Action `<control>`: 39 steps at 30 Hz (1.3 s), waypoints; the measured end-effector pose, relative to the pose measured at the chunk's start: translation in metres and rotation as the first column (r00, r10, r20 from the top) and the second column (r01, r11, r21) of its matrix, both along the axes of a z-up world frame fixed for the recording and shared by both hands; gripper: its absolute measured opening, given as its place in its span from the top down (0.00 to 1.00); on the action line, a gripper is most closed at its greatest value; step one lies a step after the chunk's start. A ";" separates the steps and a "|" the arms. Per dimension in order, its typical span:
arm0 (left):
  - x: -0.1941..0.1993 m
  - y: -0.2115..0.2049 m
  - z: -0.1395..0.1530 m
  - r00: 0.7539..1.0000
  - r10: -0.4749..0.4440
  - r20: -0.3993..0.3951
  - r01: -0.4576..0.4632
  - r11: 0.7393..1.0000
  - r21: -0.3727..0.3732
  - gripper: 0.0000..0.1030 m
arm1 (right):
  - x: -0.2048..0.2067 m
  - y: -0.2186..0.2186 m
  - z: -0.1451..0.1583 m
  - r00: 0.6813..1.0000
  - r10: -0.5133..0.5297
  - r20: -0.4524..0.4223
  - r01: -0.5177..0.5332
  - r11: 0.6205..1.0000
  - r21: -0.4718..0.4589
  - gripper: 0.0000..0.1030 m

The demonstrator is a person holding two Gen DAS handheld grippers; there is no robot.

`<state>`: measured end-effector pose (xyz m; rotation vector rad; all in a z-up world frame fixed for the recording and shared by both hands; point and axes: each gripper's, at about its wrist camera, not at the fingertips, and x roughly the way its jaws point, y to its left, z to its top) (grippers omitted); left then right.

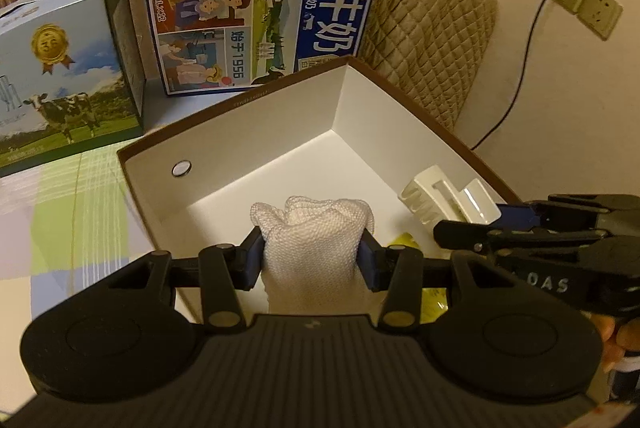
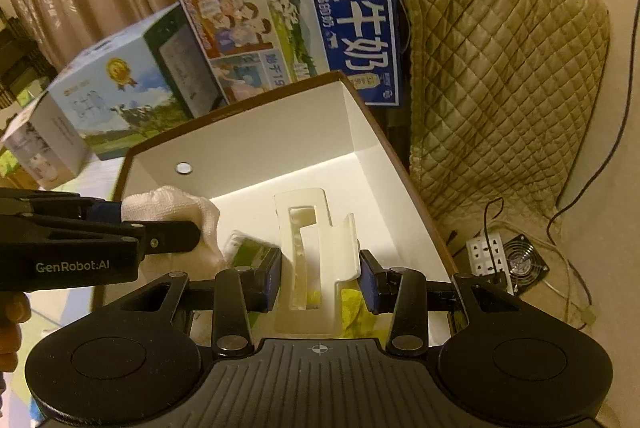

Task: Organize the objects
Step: 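Carry the glove and hair clip into the brown box and open both tools, then withdraw both tools from the brown box toward the remaining items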

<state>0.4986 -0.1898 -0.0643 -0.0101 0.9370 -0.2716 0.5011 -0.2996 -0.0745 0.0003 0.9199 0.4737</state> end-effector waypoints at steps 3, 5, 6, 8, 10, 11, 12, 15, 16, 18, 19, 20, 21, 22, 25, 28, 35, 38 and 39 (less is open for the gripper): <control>0.015 -0.002 -0.005 1.000 -0.002 -0.011 0.003 1.000 0.011 0.59 | 0.013 0.006 -0.007 1.000 -0.005 -0.007 0.004 1.000 -0.017 0.64; 0.025 -0.002 -0.010 1.000 0.001 -0.019 0.000 1.000 0.029 0.59 | 0.019 0.010 -0.010 1.000 -0.005 -0.008 0.005 1.000 -0.030 0.64; 0.029 -0.002 -0.012 1.000 0.002 -0.023 -0.001 0.999 0.033 0.59 | 0.022 0.012 -0.013 1.000 -0.006 -0.010 0.005 0.999 -0.035 0.64; 0.038 -0.001 -0.017 0.999 0.006 -0.037 -0.005 0.999 0.037 0.58 | 0.027 0.015 -0.017 1.000 -0.009 -0.013 0.008 0.999 -0.042 0.64; 0.045 0.000 -0.022 0.999 0.012 -0.050 -0.010 0.999 0.042 0.57 | 0.031 0.017 -0.020 1.000 -0.014 -0.014 0.013 0.999 -0.046 0.64; 0.048 0.000 -0.024 0.999 0.015 -0.051 -0.012 0.999 0.046 0.56 | 0.033 0.018 -0.021 1.000 -0.015 -0.015 0.014 0.999 -0.045 0.64; 0.050 0.000 -0.027 0.999 0.015 -0.052 -0.013 0.999 0.047 0.55 | 0.034 0.019 -0.022 1.000 -0.013 -0.016 0.012 0.999 -0.041 0.64; 0.056 0.002 -0.032 0.998 0.026 -0.065 -0.023 0.999 0.036 0.51 | 0.037 0.022 -0.023 1.000 -0.013 -0.012 0.012 0.999 -0.046 0.64; 0.056 0.002 -0.033 0.997 0.026 -0.066 -0.024 0.999 0.031 0.51 | 0.037 0.022 -0.023 1.000 -0.013 -0.012 0.013 0.999 -0.046 0.64; 0.056 0.002 -0.032 0.998 0.028 -0.060 -0.026 0.999 0.034 0.45 | 0.038 0.022 -0.024 1.000 -0.013 -0.013 0.012 0.999 -0.044 0.64; 0.056 0.003 -0.032 0.998 0.032 -0.057 -0.030 0.999 0.037 0.40 | 0.037 0.023 -0.024 1.000 -0.013 -0.012 0.012 0.999 -0.044 0.64; 0.056 0.003 -0.031 0.998 0.034 -0.050 -0.033 0.999 0.036 0.39 | 0.038 0.022 -0.024 1.000 -0.012 -0.011 0.012 0.999 -0.044 0.64; 0.056 0.004 -0.030 0.998 0.035 -0.046 -0.033 0.999 0.032 0.38 | 0.038 0.022 -0.024 1.000 -0.014 -0.010 0.013 0.999 -0.043 0.64; 0.056 0.005 -0.029 0.998 0.037 -0.046 -0.035 0.999 0.030 0.37 | 0.038 0.023 -0.024 1.000 -0.016 -0.009 0.015 0.999 -0.042 0.64; 0.055 0.006 -0.027 0.999 0.038 -0.039 -0.037 0.999 0.031 0.36 | 0.039 0.023 -0.025 1.000 -0.023 -0.003 0.023 0.999 -0.038 0.64; 0.053 0.007 -0.024 0.998 0.042 -0.036 -0.041 0.999 0.032 0.34 | 0.041 0.025 -0.025 1.000 -0.029 0.008 0.029 0.999 -0.034 0.64; 0.050 0.012 -0.019 0.998 0.052 -0.032 -0.051 0.998 0.029 0.31 | 0.039 0.027 -0.022 0.998 -0.033 0.049 0.034 0.999 -0.024 0.50; 0.047 0.015 -0.016 0.998 0.057 -0.030 -0.056 0.998 0.024 0.29 | 0.034 0.028 -0.016 0.996 -0.035 0.078 0.038 0.999 -0.036 0.45; 0.046 0.016 -0.015 0.998 0.058 -0.029 -0.057 0.998 0.021 0.28 | 0.032 0.027 -0.015 0.996 -0.035 0.082 0.038 0.999 -0.038 0.45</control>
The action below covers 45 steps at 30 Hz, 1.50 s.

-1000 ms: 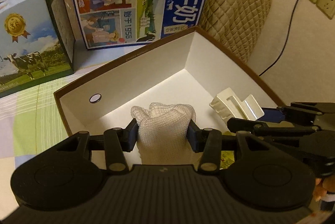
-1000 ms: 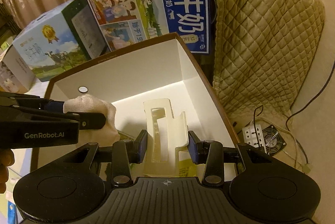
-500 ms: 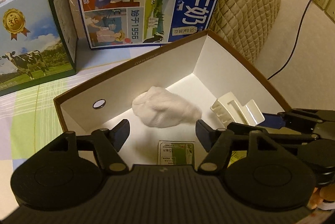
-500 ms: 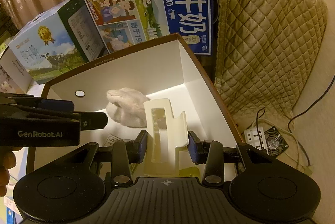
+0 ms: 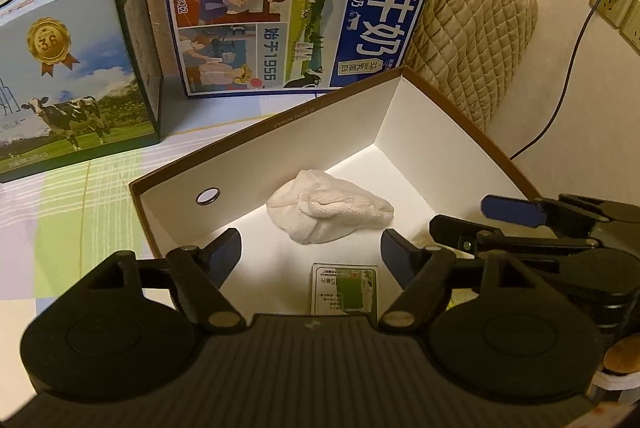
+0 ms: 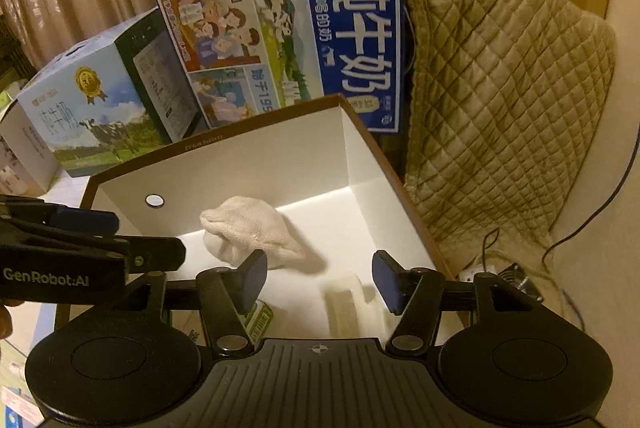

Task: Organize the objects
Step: 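Withdraw both tools from the brown box toward the remaining items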

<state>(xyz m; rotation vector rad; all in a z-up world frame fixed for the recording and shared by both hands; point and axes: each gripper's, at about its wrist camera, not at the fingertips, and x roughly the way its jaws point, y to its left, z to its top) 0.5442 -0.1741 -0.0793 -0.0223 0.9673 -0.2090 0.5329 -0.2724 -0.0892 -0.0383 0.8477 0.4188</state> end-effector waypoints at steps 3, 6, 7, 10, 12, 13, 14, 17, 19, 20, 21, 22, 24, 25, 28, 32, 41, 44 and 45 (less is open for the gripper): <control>-0.005 0.002 0.005 1.000 0.003 0.005 -0.003 1.000 -0.011 0.25 | -0.006 -0.004 0.005 1.000 -0.001 -0.004 0.001 1.000 0.010 0.44; -0.013 0.004 0.011 1.000 0.003 0.014 -0.003 1.000 -0.022 0.24 | -0.016 -0.008 0.011 1.000 -0.004 -0.002 0.004 1.000 0.019 0.43; -0.016 0.005 0.013 1.000 0.003 0.016 -0.003 1.000 -0.027 0.23 | -0.019 -0.009 0.013 1.000 -0.005 -0.003 0.005 1.000 0.023 0.43; -0.025 0.007 0.019 1.000 0.003 0.022 -0.002 0.999 -0.040 0.20 | -0.030 -0.015 0.019 1.000 -0.011 -0.010 0.011 0.999 0.041 0.42; -0.033 0.008 0.025 0.999 0.005 0.031 -0.003 0.999 -0.046 0.19 | -0.039 -0.018 0.023 1.000 -0.014 -0.015 0.015 0.999 0.050 0.41; -0.037 0.009 0.027 0.999 0.006 0.033 -0.004 0.999 -0.048 0.18 | -0.043 -0.020 0.025 1.000 -0.016 -0.016 0.017 0.999 0.052 0.40; -0.041 0.009 0.029 0.999 0.007 0.035 -0.005 0.999 -0.052 0.18 | -0.047 -0.021 0.027 1.000 -0.019 -0.017 0.020 0.998 0.054 0.40; -0.054 0.010 0.036 0.999 0.010 0.041 -0.008 0.998 -0.056 0.17 | -0.062 -0.026 0.033 1.000 -0.022 -0.022 0.023 0.998 0.065 0.39; -0.063 0.011 0.041 0.999 0.013 0.045 -0.010 0.998 -0.059 0.17 | -0.072 -0.028 0.036 0.999 -0.028 -0.025 0.029 0.997 0.074 0.38; -0.068 0.012 0.043 0.999 0.014 0.048 -0.011 0.998 -0.061 0.17 | -0.076 -0.030 0.038 0.999 -0.029 -0.026 0.031 0.996 0.079 0.38; -0.073 0.012 0.045 0.999 0.015 0.049 -0.012 0.998 -0.063 0.17 | -0.082 -0.032 0.040 0.999 -0.031 -0.029 0.034 0.996 0.084 0.38; -0.078 0.013 0.047 0.999 0.015 0.051 -0.012 0.998 -0.063 0.17 | -0.087 -0.033 0.041 0.999 -0.034 -0.031 0.036 0.996 0.086 0.38; -0.088 0.013 0.052 0.998 0.015 0.057 -0.011 0.998 -0.064 0.17 | -0.097 -0.035 0.044 0.999 -0.036 -0.031 0.039 0.995 0.090 0.38; -0.093 0.014 0.053 0.998 0.015 0.059 -0.012 0.998 -0.064 0.16 | -0.101 -0.036 0.046 0.999 -0.037 -0.030 0.040 0.995 0.093 0.38; -0.109 0.016 0.060 0.998 0.020 0.066 -0.015 0.998 -0.065 0.16 | -0.115 -0.040 0.052 0.999 -0.039 -0.031 0.042 0.994 0.101 0.37; -0.128 0.019 0.067 0.997 0.030 0.070 -0.025 0.997 -0.068 0.15 | -0.133 -0.044 0.059 0.999 -0.038 -0.029 0.041 0.993 0.107 0.37; -0.176 0.026 0.079 0.996 0.047 0.082 -0.041 0.997 -0.071 0.14 | -0.175 -0.049 0.073 1.000 -0.024 -0.018 0.026 0.992 0.124 0.37; -0.192 0.029 0.082 0.995 0.049 0.083 -0.043 0.996 -0.073 0.14 | -0.189 -0.048 0.075 1.000 -0.016 -0.021 0.019 0.991 0.130 0.37; -0.198 0.030 0.083 0.995 0.050 0.083 -0.044 0.996 -0.073 0.14 | -0.194 -0.048 0.076 1.000 -0.013 -0.023 0.016 0.991 0.132 0.37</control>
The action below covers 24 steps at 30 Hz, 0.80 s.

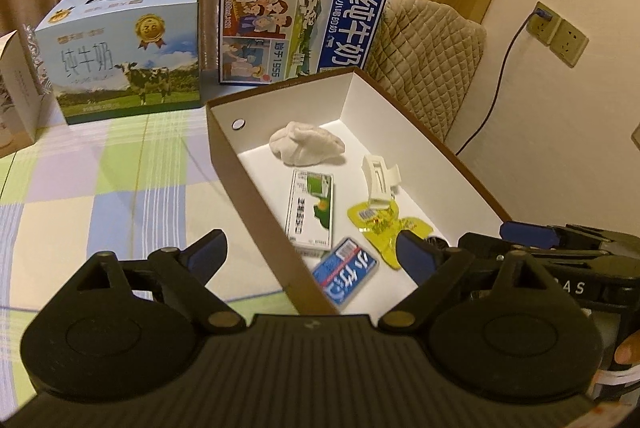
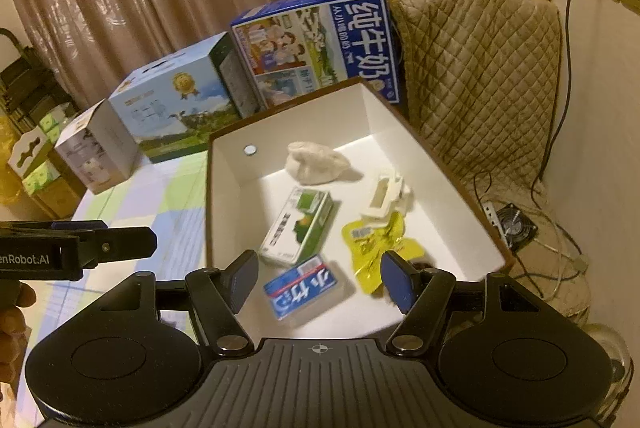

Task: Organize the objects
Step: 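Withdraw both tools from the brown box toward the remaining items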

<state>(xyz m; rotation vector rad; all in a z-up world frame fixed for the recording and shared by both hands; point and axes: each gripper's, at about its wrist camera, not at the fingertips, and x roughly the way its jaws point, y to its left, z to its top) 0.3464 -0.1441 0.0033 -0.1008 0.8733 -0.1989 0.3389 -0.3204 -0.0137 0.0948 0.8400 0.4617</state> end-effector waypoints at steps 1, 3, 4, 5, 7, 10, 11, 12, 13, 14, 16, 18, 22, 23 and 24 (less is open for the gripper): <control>-0.005 0.001 0.001 1.000 0.000 0.000 0.000 1.000 -0.001 0.13 | -0.005 0.001 0.000 1.000 0.003 -0.002 -0.003 1.000 0.001 0.37; -0.016 0.004 0.001 1.000 0.002 -0.002 -0.002 1.000 -0.001 0.13 | -0.014 0.002 0.000 1.000 0.011 -0.007 -0.011 1.000 0.000 0.37; -0.021 0.006 0.001 1.000 0.002 -0.003 -0.002 1.000 -0.002 0.13 | -0.018 0.003 0.000 1.000 0.015 -0.010 -0.015 1.000 -0.001 0.37; -0.027 0.008 0.001 1.000 0.002 -0.006 -0.002 1.000 -0.002 0.13 | -0.024 0.005 -0.001 1.000 0.021 -0.011 -0.021 1.000 -0.003 0.37; -0.038 0.012 -0.001 1.000 0.004 -0.013 -0.004 1.000 -0.003 0.13 | -0.032 0.007 -0.001 0.999 0.028 -0.015 -0.029 1.000 -0.007 0.37; -0.053 0.019 -0.003 1.000 0.014 -0.023 -0.014 1.000 -0.003 0.13 | -0.045 0.012 -0.002 0.999 0.039 -0.020 -0.040 0.999 -0.008 0.37; -0.057 0.022 -0.004 1.000 0.017 -0.026 -0.017 1.000 -0.003 0.13 | -0.049 0.013 -0.002 0.999 0.043 -0.022 -0.043 0.999 -0.011 0.37; -0.062 0.025 -0.005 0.999 0.020 -0.029 -0.020 1.000 -0.002 0.13 | -0.053 0.015 -0.003 0.999 0.047 -0.024 -0.047 0.999 -0.013 0.37; -0.067 0.028 -0.006 0.999 0.023 -0.032 -0.023 1.000 -0.001 0.13 | -0.056 0.017 -0.003 0.998 0.049 -0.026 -0.050 0.999 -0.015 0.37; -0.071 0.031 -0.006 0.999 0.026 -0.035 -0.026 1.000 0.001 0.13 | -0.060 0.019 -0.004 0.998 0.053 -0.028 -0.053 0.998 -0.016 0.37; -0.078 0.038 -0.009 0.998 0.036 -0.045 -0.036 0.999 0.004 0.13 | -0.068 0.023 -0.006 0.998 0.059 -0.034 -0.060 0.998 -0.019 0.37; -0.087 0.045 -0.012 0.997 0.047 -0.054 -0.047 0.999 0.005 0.13 | -0.075 0.027 -0.008 0.997 0.067 -0.042 -0.068 0.997 -0.022 0.37; -0.101 0.058 -0.017 0.995 0.065 -0.070 -0.065 0.998 0.010 0.13 | -0.088 0.038 -0.015 0.994 0.090 -0.060 -0.092 0.995 -0.028 0.36; -0.105 0.062 -0.018 0.995 0.071 -0.075 -0.070 0.997 0.013 0.13 | -0.092 0.041 -0.017 0.993 0.097 -0.067 -0.099 0.995 -0.029 0.36; -0.108 0.064 -0.019 0.994 0.076 -0.077 -0.075 0.997 0.016 0.13 | -0.095 0.044 -0.019 0.992 0.104 -0.074 -0.107 0.994 -0.030 0.36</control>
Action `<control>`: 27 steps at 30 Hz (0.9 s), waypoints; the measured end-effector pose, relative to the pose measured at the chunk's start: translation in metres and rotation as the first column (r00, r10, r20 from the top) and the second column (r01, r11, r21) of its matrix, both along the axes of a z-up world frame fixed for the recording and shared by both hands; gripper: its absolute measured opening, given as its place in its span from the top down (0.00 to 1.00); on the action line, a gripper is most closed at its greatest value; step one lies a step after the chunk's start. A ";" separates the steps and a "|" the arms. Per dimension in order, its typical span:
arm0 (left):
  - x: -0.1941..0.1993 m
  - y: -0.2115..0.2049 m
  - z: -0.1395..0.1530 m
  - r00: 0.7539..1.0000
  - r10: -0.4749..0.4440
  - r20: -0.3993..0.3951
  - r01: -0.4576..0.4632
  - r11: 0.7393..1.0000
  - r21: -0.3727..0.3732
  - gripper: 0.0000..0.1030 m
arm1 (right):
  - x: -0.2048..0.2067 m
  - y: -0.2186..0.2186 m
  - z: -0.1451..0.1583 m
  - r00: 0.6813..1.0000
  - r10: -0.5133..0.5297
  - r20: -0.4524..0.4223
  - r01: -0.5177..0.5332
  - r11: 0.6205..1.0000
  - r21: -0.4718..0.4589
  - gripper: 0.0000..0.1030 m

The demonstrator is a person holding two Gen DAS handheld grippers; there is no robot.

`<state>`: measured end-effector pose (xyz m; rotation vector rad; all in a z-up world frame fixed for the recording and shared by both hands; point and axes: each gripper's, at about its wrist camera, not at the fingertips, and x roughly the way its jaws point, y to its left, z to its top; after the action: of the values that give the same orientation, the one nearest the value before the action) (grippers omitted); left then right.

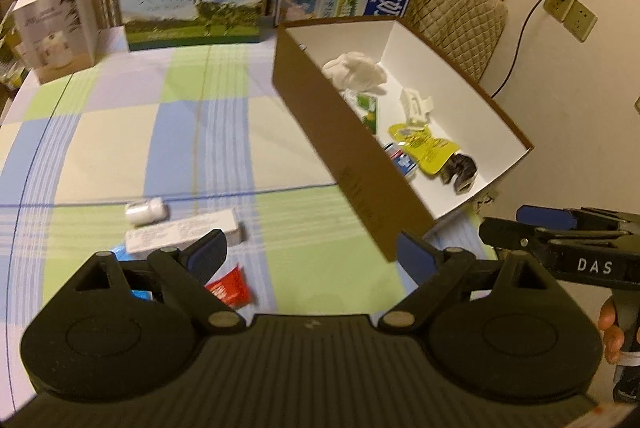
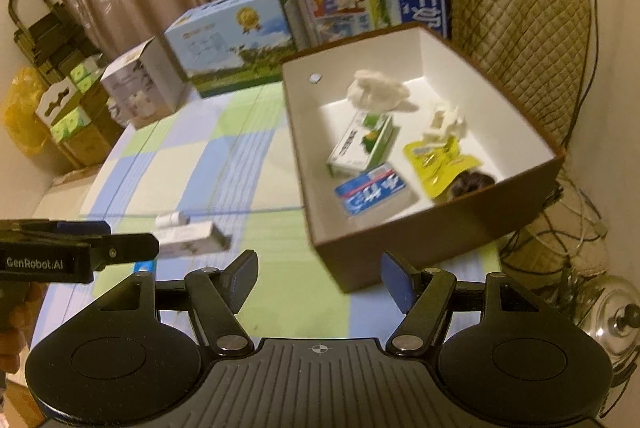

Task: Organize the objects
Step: 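Withdraw both tools from the brown box toward the remaining items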

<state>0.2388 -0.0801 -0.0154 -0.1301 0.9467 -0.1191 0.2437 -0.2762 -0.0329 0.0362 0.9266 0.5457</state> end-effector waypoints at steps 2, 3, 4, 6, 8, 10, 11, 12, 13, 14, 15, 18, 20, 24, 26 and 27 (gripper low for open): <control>-0.006 0.006 -0.002 1.000 0.011 -0.004 -0.011 1.000 0.009 0.13 | -0.006 0.006 -0.005 1.000 0.017 -0.014 -0.017 1.000 -0.004 0.36; -0.009 0.010 -0.003 1.000 0.019 -0.007 -0.019 1.000 0.017 0.13 | -0.009 0.010 -0.008 0.999 0.026 -0.022 -0.027 1.000 -0.007 0.36; -0.012 0.013 -0.004 1.000 0.026 -0.009 -0.025 0.999 0.022 0.13 | -0.011 0.014 -0.010 0.999 0.035 -0.029 -0.035 0.999 -0.009 0.36; -0.018 0.020 -0.006 0.999 0.039 -0.014 -0.039 0.999 0.024 0.13 | -0.016 0.022 -0.016 0.998 0.053 -0.047 -0.053 0.999 -0.010 0.36; -0.024 0.028 -0.008 0.998 0.057 -0.020 -0.056 0.998 0.025 0.13 | -0.019 0.029 -0.021 0.996 0.068 -0.060 -0.069 0.998 -0.014 0.36; -0.030 0.035 -0.010 0.997 0.073 -0.025 -0.072 0.997 0.027 0.13 | -0.022 0.036 -0.025 0.994 0.083 -0.071 -0.084 0.996 -0.016 0.36; -0.032 0.039 -0.011 0.996 0.081 -0.028 -0.080 0.996 0.029 0.13 | -0.024 0.039 -0.027 0.993 0.090 -0.077 -0.091 0.996 -0.017 0.36; -0.035 0.043 -0.013 0.995 0.091 -0.031 -0.090 0.995 0.032 0.13 | -0.025 0.042 -0.029 0.992 0.097 -0.083 -0.099 0.995 -0.018 0.36; -0.038 0.046 -0.014 0.994 0.099 -0.034 -0.098 0.995 0.035 0.13 | -0.026 0.045 -0.031 0.991 0.104 -0.087 -0.106 0.994 -0.019 0.36; -0.041 0.049 -0.015 0.993 0.108 -0.038 -0.107 0.994 0.036 0.13 | -0.027 0.049 -0.033 0.990 0.111 -0.090 -0.113 0.993 -0.021 0.36; -0.044 0.054 -0.017 0.992 0.118 -0.041 -0.117 0.992 0.037 0.13 | -0.028 0.052 -0.036 0.989 0.117 -0.095 -0.119 0.993 -0.023 0.36; -0.053 0.067 -0.024 0.987 0.147 -0.060 -0.145 0.989 0.041 0.13 | -0.032 0.062 -0.042 0.985 0.135 -0.105 -0.138 0.990 -0.024 0.36; -0.060 0.076 -0.030 0.983 0.167 -0.075 -0.164 0.985 0.042 0.13 | -0.034 0.069 -0.046 0.983 0.149 -0.109 -0.153 0.988 -0.026 0.36; -0.072 0.095 -0.042 0.971 0.212 -0.106 -0.209 0.977 0.041 0.13 | -0.037 0.082 -0.056 0.976 0.179 -0.123 -0.183 0.983 -0.028 0.36; -0.076 0.103 -0.047 0.966 0.231 -0.118 -0.227 0.973 0.042 0.13 | -0.037 0.089 -0.061 0.974 0.186 -0.130 -0.191 0.981 -0.030 0.36; -0.077 0.106 -0.050 0.963 0.239 -0.124 -0.236 0.971 0.044 0.13 | -0.037 0.092 -0.065 0.972 0.191 -0.133 -0.197 0.980 -0.031 0.36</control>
<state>0.1617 0.0262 -0.0657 -0.2261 1.0538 0.1261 0.2066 -0.1840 -0.0974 -0.0601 1.0758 0.7103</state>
